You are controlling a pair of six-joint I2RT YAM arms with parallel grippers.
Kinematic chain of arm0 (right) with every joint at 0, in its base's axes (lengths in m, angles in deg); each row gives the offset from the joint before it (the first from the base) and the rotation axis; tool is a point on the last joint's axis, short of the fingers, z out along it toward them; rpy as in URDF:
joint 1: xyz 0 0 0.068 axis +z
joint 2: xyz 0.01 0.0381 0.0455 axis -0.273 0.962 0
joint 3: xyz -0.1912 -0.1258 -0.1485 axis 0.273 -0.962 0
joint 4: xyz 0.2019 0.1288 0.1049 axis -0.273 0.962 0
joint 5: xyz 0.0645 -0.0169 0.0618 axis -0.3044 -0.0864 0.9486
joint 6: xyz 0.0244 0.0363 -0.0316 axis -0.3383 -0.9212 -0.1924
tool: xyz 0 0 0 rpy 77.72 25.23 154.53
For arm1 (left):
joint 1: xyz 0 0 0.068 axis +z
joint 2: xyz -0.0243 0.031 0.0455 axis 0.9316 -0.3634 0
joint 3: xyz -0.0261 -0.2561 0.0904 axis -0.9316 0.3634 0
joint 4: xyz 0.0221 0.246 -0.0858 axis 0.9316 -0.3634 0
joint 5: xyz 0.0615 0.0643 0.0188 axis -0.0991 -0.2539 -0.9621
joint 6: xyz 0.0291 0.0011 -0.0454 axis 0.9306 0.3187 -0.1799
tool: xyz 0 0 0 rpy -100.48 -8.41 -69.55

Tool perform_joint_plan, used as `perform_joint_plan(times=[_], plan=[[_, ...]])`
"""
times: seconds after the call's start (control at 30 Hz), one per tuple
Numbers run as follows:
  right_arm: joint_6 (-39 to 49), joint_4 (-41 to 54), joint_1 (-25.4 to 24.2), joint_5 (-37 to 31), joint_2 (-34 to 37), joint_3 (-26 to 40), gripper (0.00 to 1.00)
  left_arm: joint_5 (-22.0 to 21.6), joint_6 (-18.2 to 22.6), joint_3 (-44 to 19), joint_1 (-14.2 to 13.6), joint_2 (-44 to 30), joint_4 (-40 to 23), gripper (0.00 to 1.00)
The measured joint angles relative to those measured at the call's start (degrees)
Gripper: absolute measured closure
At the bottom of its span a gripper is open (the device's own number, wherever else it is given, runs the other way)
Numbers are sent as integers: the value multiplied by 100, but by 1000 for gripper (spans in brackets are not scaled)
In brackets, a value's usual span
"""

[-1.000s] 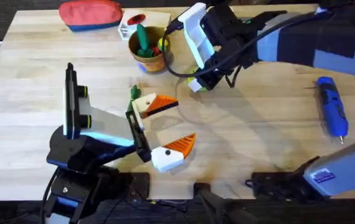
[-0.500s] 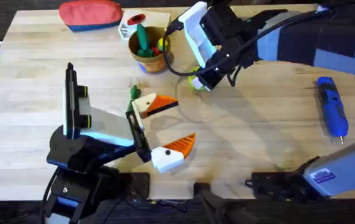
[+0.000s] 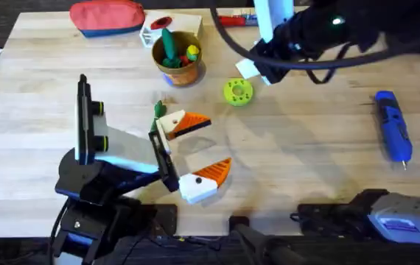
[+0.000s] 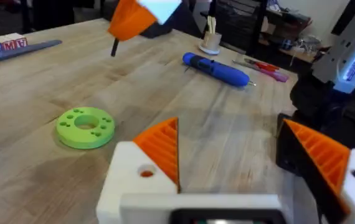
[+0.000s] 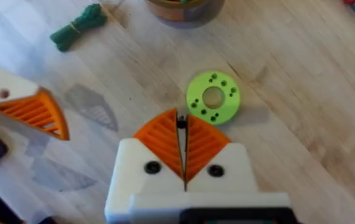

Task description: Pick up the gripper from the table and insert it into the empty holder that is missing its gripper. Then pick up a screw, insert it into the mounting hole, and use the screwdriver to tighten it. Finally, clean up the table by picking up the vegetable and placing it into the bucket.

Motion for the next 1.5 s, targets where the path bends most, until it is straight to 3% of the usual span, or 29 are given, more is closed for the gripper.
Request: perform_joint_plan(times=[0.23,0.53,0.83,1.27,1.5], plan=[[-659,958,657,4,-264,643,998,0,0,0,0,0,0,9],[-1647,1226,1604,21,-260,1053,998,4,81,-2,0,-1,-62,10],[-2236,1202,2521,25,48,1057,998,368,594,-4,0,1,-114,10],[-2362,702,2672,27,365,1057,998,500,691,-4,0,1,-133,10],[-2360,617,2672,-303,438,1057,998,514,693,-4,0,1,-133,10]])
